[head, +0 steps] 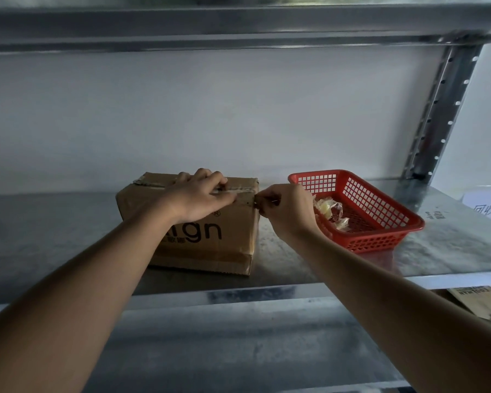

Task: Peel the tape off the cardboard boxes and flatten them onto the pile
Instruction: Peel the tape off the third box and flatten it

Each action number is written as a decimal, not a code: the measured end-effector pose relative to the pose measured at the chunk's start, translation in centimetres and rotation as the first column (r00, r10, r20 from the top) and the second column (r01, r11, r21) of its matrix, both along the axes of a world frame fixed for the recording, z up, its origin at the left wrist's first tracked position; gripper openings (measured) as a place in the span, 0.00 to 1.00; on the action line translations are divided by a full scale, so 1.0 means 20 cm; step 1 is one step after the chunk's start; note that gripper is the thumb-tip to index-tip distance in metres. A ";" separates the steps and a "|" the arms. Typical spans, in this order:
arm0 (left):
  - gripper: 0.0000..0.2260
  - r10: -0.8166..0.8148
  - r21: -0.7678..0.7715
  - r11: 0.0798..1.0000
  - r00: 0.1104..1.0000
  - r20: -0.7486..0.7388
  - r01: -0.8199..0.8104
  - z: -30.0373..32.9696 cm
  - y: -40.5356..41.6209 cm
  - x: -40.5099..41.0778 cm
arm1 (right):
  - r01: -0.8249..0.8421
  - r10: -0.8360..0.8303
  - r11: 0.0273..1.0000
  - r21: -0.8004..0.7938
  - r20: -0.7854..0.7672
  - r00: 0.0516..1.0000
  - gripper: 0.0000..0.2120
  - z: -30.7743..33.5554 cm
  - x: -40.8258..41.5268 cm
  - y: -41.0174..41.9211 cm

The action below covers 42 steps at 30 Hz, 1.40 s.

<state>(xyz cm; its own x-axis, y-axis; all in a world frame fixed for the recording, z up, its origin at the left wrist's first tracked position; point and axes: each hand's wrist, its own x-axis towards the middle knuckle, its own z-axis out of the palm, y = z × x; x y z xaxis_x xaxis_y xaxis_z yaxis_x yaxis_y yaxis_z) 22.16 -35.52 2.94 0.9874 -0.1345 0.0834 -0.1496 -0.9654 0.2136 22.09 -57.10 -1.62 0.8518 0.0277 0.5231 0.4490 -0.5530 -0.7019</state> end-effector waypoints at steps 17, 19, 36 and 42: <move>0.24 0.003 -0.040 0.999 1.000 -0.005 -0.004 0.00 0.00 0.02 | -0.002 0.009 0.987 -0.159 0.039 0.999 0.10 0.01 0.02 0.02; 0.24 0.000 -0.042 0.999 1.000 0.001 0.000 0.00 0.00 0.03 | 0.001 0.007 0.984 -0.176 0.044 0.999 0.10 0.01 0.02 0.03; 0.24 0.003 -0.029 1.000 1.000 0.005 -0.003 -0.01 0.00 0.04 | -0.048 0.049 0.998 -0.032 0.010 0.999 0.08 0.04 0.02 0.01; 0.23 0.004 -0.017 1.000 1.000 0.016 -0.004 -0.02 0.01 0.05 | -0.016 0.021 0.956 -0.293 0.013 1.000 0.12 0.12 0.02 0.03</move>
<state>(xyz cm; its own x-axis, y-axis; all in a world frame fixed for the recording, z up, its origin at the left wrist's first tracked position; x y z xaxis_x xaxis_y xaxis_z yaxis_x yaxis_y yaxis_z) 23.17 -35.33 2.62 0.9864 -0.1293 0.1016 -0.1496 -0.9622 0.2278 22.54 -56.48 0.78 0.8416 0.1974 0.5027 0.4705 -0.7251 -0.5029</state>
